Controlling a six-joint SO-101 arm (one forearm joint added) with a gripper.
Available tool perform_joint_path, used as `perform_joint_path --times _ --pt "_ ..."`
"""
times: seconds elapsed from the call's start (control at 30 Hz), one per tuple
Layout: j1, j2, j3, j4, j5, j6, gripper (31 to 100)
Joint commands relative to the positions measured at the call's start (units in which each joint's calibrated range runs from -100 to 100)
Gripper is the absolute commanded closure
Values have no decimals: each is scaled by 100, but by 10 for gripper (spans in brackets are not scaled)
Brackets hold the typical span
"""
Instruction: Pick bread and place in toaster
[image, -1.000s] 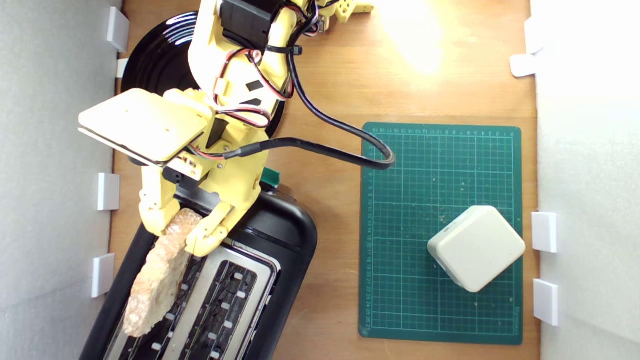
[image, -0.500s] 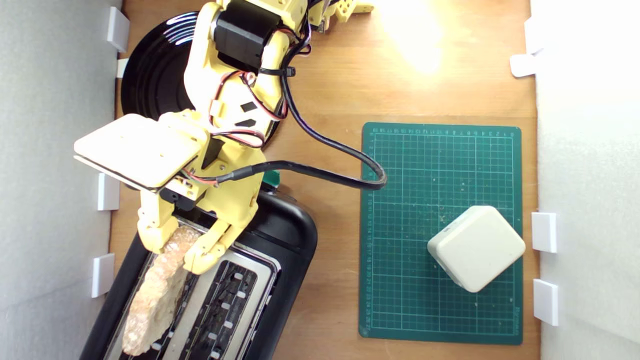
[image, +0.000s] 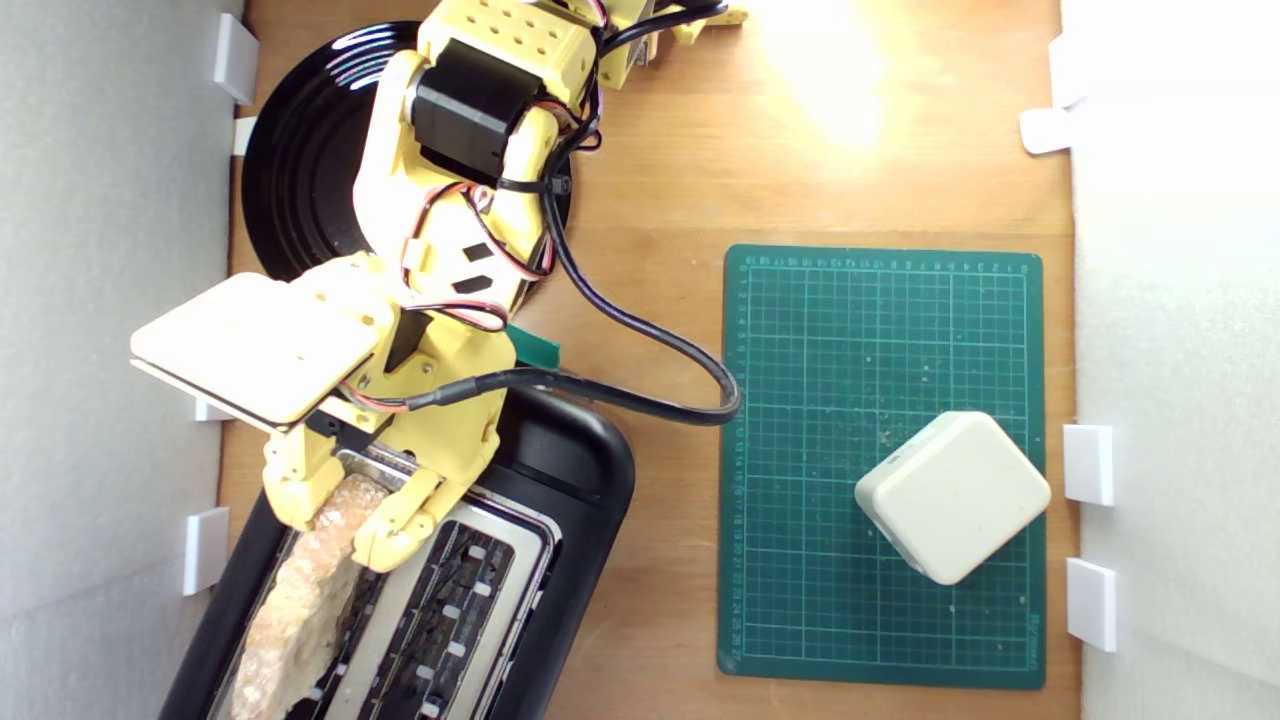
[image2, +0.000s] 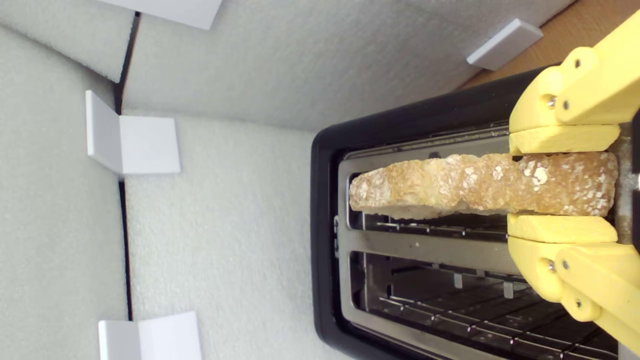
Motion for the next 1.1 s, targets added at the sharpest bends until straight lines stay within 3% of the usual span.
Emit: perform_joint_path --times 0.0,0.33,0.7,0.93,1.07 --pt "130 226 36 66 52 12 708" --pt "106 317 18 57 61 17 700" --pt "74 -66 18 -24 69 116 477" --pt "74 -307 18 -33 78 106 474" --pt "74 -665 18 -315 86 116 473"
